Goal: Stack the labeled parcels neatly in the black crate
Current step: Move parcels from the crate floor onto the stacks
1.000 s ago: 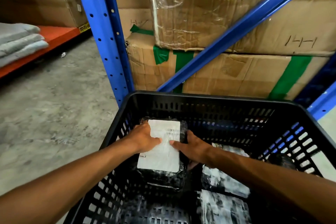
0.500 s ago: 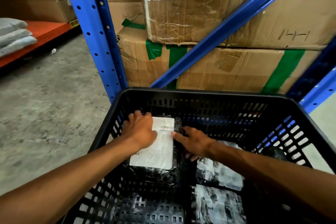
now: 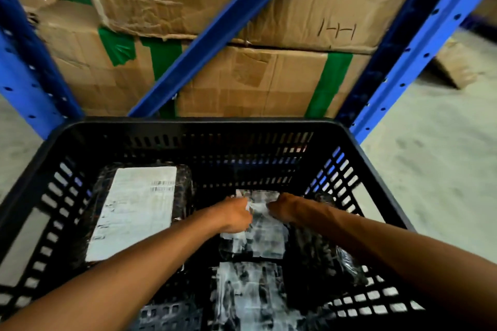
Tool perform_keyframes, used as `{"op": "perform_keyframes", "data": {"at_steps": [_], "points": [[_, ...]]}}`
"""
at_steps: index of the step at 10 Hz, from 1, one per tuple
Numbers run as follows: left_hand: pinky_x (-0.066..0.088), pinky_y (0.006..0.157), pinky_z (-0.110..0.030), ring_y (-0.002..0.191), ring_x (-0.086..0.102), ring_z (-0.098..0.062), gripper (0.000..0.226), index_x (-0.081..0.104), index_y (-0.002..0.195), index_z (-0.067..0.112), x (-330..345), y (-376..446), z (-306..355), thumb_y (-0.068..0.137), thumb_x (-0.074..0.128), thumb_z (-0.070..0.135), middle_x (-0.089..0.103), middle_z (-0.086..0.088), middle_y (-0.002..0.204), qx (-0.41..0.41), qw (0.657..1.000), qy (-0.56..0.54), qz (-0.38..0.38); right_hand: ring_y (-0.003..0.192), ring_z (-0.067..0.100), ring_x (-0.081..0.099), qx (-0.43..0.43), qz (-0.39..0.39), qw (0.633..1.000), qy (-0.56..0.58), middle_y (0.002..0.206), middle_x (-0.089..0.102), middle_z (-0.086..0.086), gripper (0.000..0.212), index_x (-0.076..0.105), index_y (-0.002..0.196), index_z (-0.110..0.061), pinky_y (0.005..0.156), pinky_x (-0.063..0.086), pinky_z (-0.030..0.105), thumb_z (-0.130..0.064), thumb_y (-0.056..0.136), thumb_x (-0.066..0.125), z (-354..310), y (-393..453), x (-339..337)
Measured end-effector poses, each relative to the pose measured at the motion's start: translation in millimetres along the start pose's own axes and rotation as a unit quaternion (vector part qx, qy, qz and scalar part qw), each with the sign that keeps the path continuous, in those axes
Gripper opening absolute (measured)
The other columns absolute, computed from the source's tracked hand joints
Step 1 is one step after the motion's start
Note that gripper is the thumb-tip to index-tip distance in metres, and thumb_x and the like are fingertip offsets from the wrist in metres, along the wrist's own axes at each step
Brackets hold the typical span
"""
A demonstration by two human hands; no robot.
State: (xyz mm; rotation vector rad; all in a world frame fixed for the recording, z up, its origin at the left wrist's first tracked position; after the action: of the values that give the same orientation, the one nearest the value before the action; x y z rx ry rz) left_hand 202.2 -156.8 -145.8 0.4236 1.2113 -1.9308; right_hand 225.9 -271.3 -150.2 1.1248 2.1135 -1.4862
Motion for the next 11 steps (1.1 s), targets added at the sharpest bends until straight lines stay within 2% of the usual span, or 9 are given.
{"op": "perform_keyframes", "data": {"at_steps": [1,2,3,4,5,6,8,9,11], "points": [[0.04,0.083,-0.032,0.096,0.054,-0.021,0.031,0.049,0.124,0.007,21.4,10.0,-9.5,0.099,0.035,0.02,0.055,-0.016,0.12,-0.031,0.997,-0.019,-0.069,0.125,0.024,0.043,-0.007,-0.01,1.0,0.006,0.126,0.055,0.011,0.044,0.043,0.137,0.0,0.099,0.038,0.019,-0.021,0.1,0.032,-3.6,4.7,5.7],[0.024,0.115,-0.034,0.143,0.025,-0.025,0.06,0.021,0.15,0.016,17.9,12.5,-20.0,0.096,0.037,0.038,0.017,-0.006,0.16,-0.073,0.99,-0.108,-0.058,0.115,0.023,0.048,-0.002,0.003,0.999,0.035,0.123,0.052,0.015,0.045,0.044,0.136,0.0,0.086,0.043,0.029,-0.026,0.102,0.028,-4.0,7.2,1.7],[0.026,0.115,-0.042,0.143,0.025,-0.028,0.07,0.028,0.149,0.02,8.1,13.0,-27.3,0.091,0.036,0.059,0.021,-0.006,0.16,-0.091,0.979,-0.177,-0.033,0.07,0.023,0.057,0.096,0.092,0.978,0.163,0.081,0.058,0.01,0.042,0.062,0.102,-0.005,0.054,0.043,0.024,-0.041,0.097,0.04,9.1,7.3,-12.1],[0.033,0.109,-0.046,0.142,0.026,-0.032,0.092,0.023,0.15,0.022,2.7,7.1,-34.0,0.077,0.044,0.074,0.02,-0.006,0.16,-0.137,0.961,-0.241,-0.011,0.095,0.033,0.063,0.12,0.14,0.959,0.214,0.105,0.065,0.018,0.057,0.06,0.114,-0.001,0.081,0.051,0.036,-0.05,0.093,0.042,9.5,5.1,-25.7],[0.043,0.09,-0.033,0.132,0.042,-0.027,0.1,0.034,0.144,0.017,-1.9,2.3,-25.9,0.063,0.068,0.065,0.038,-0.005,0.15,-0.128,0.967,-0.217,0.026,0.087,0.034,0.065,0.074,0.101,0.943,0.309,0.1,0.063,0.017,0.062,0.053,0.125,-0.001,0.075,0.055,0.041,-0.052,0.094,0.037,-4.3,3.0,-31.5],[0.048,0.083,-0.026,0.113,0.056,-0.021,0.092,0.049,0.134,0.017,-10.2,-3.2,-23.1,0.053,0.083,0.046,0.059,-0.004,0.128,-0.089,0.963,-0.243,0.074,0.071,0.031,0.063,0.019,0.041,0.922,0.384,0.083,0.061,0.017,0.053,0.055,0.089,-0.008,0.061,0.056,0.036,-0.056,0.094,0.032,-37.1,-7.0,-22.4],[0.052,0.067,-0.032,0.087,0.065,-0.03,0.053,0.064,0.098,0.008,-48.2,-34.2,-50.6,0.048,0.073,0.025,0.069,-0.014,0.095,-0.121,0.903,-0.336,0.238,0.079,0.034,0.066,-0.025,0.05,0.956,0.288,0.113,0.063,0.029,0.058,0.051,0.117,0.001,0.071,0.056,0.043,-0.048,0.098,0.028,-48.3,-7.7,-18.9],[0.05,0.05,-0.021,0.051,0.065,-0.02,0.02,0.063,0.069,0.003,-54.7,-39.2,-45.1,0.061,0.068,0.02,0.07,-0.021,0.086,-0.083,0.864,-0.464,0.174,0.127,0.038,0.046,0.004,0.075,0.988,0.135,0.144,0.044,0.021,0.078,0.038,0.14,-0.003,0.105,0.037,0.046,-0.062,0.092,0.019,-26.0,-7.0,-24.7],[0.057,0.049,-0.026,0.061,0.074,-0.024,0.035,0.081,0.077,0.012,-36.3,-67.9,-17.5,0.053,0.06,0.028,0.079,-0.01,0.078,0.061,0.768,-0.637,0.019,0.122,0.028,0.051,-0.035,0.12,0.967,0.222,0.139,0.051,0.011,0.076,0.043,0.135,-0.01,0.096,0.035,0.033,-0.068,0.088,0.026,-15.7,-14.0,-34.2]]}}
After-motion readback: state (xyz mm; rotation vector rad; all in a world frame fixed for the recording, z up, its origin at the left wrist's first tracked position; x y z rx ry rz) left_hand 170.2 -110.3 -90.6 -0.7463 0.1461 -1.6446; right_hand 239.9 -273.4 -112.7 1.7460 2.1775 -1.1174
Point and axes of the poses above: each hand's wrist, its own y-axis towards the middle knuckle, its own x-axis out of the palm, z = x × y, the point moved 9 cm from there along y, towards the middle knuckle
